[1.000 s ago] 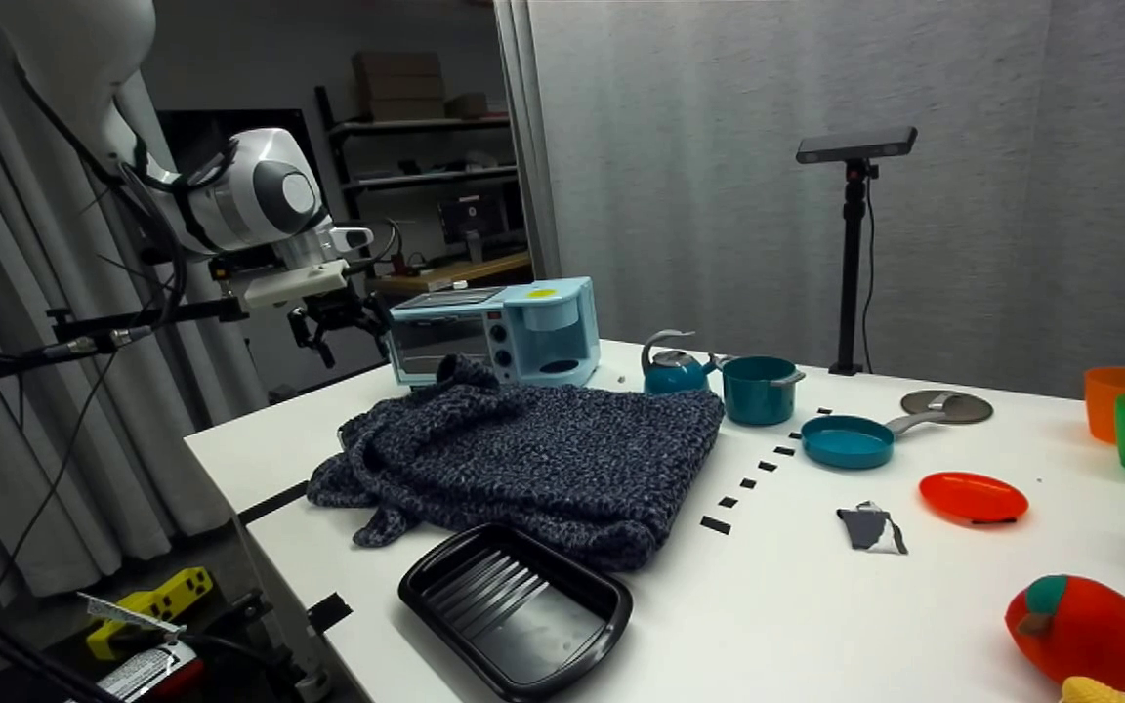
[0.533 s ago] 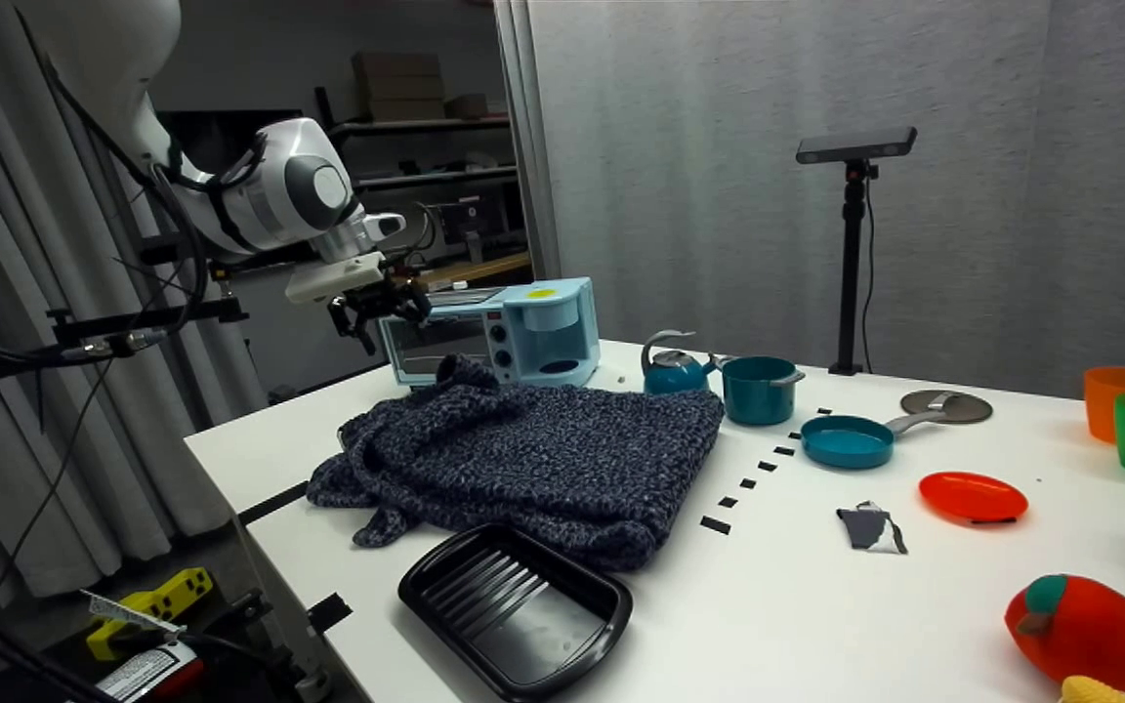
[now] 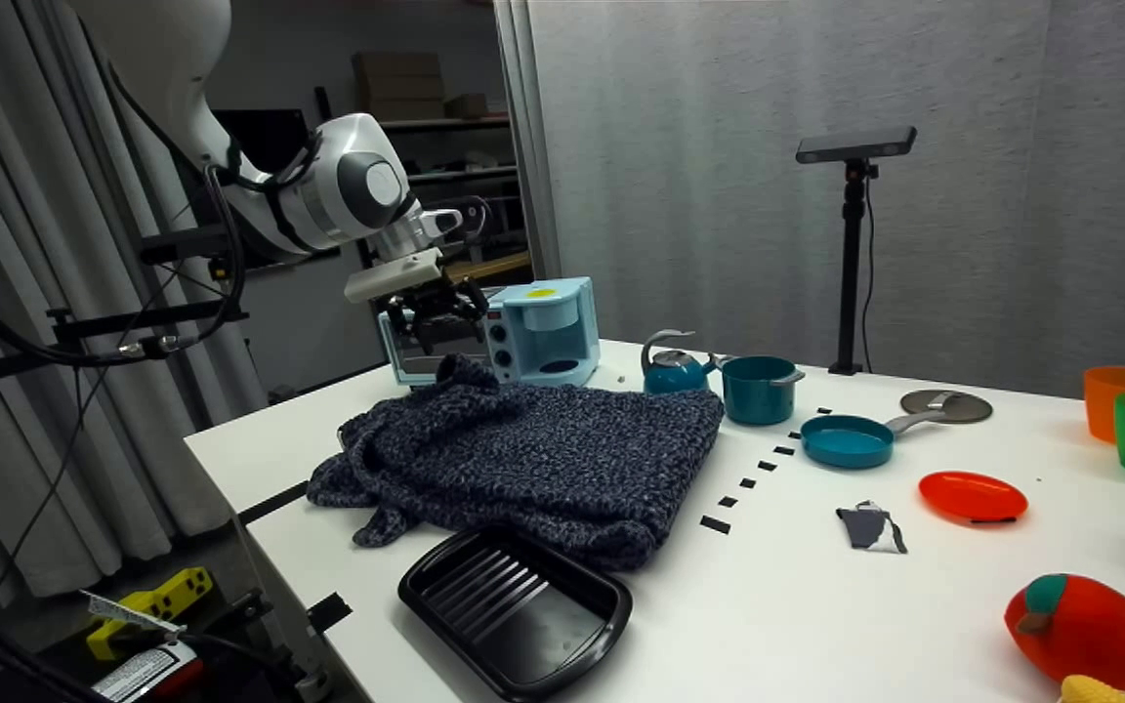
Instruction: Unfold the towel
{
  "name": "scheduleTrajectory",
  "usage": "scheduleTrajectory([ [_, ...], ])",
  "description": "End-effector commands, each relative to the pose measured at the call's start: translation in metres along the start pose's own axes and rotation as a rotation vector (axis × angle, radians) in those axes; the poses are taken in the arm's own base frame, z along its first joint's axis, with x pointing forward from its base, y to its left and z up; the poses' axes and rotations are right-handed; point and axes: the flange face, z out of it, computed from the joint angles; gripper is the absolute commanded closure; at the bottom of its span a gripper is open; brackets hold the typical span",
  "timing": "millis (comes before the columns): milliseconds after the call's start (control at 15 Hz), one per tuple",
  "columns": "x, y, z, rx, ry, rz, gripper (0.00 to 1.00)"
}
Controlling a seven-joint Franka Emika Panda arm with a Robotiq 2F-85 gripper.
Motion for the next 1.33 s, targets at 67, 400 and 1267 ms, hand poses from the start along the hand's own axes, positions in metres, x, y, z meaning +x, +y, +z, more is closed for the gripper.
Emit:
scheduleTrajectory([
  [67,0.001,0.007,0.012,0.007,-0.043,0.009,0.0],
  [400,-0.003,0.005,0.017,0.017,-0.097,0.038,0.32],
  [1267,0.0,0.004,0.02,0.039,-0.071,0.077,0.99],
])
